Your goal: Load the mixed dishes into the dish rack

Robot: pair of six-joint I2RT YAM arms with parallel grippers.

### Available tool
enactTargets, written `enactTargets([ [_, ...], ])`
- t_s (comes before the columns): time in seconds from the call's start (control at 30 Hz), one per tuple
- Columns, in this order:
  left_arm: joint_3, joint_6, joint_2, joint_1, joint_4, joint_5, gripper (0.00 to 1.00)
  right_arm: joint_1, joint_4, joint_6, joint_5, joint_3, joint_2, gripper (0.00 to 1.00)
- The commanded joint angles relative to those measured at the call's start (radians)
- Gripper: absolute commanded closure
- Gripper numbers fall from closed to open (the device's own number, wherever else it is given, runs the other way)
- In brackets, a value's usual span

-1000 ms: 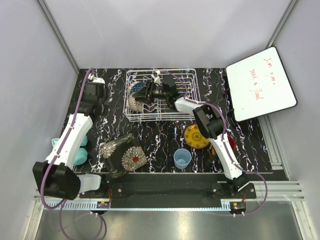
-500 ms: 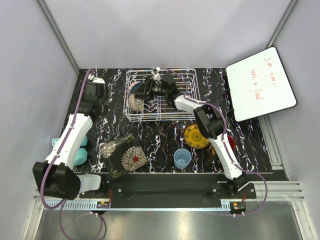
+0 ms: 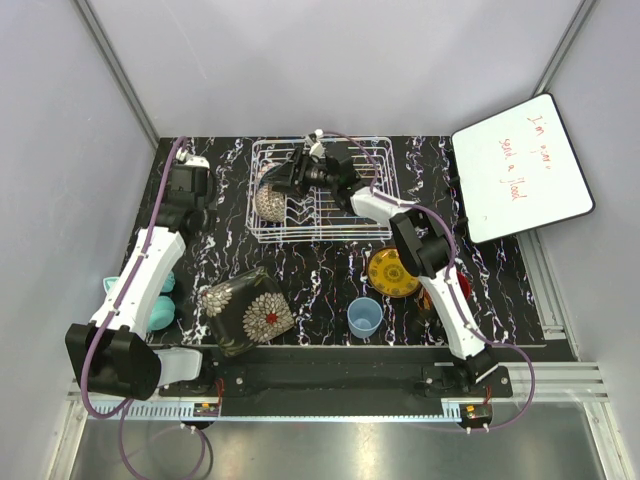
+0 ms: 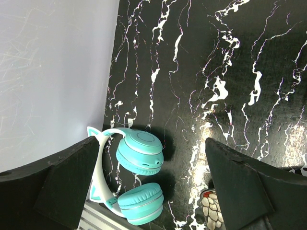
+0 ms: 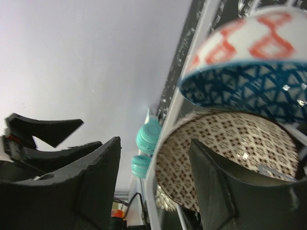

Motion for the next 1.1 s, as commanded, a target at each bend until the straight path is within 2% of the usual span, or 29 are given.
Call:
enactTargets([
  [0.0,-0.008,-0.007,-0.025,0.007,0.007,0.02,0.01,-0.016,-0.01,-0.09,0.003,-0.082,-0.132,0.32],
  [0.13,-0.011,-0.01,-0.023,0.007,0.007,0.028,0.01,-0.042,-0.02,-0.104,0.018,-0.1,-0.166,0.31],
  [0.37,-0.009,-0.007,-0.023,0.007,0.004,0.025,0.01,-0.048,-0.078,-0.084,0.057,0.074,-0.088,0.33],
  [0.57,-0.014,-0.009,-0.006,0.007,0.007,0.021,0.01,-0.043,-0.255,-0.138,0.15,0.194,-0.04,0.35],
  [0.63,-0.014,-0.012,0.0,0.007,0.016,0.021,0.01,-0.031,-0.373,-0.164,0.19,0.222,-0.041,0.36],
  [0.8,-0.003,0.001,0.053,0.007,0.075,0.014,0.01,0.0,-0.556,-0.172,0.319,0.213,-0.089,0.37],
  [0.9,0.035,-0.002,0.124,0.007,0.101,0.006,0.01,0.014,-0.61,-0.17,0.353,0.234,-0.089,0.37],
  [0.97,0.066,-0.009,0.169,0.007,0.101,0.003,0.01,0.024,-0.695,-0.161,0.379,0.316,-0.068,0.37],
  [1.07,0.067,-0.021,0.173,0.007,0.101,0.015,0.01,0.033,-0.733,-0.139,0.391,0.41,-0.015,0.38],
])
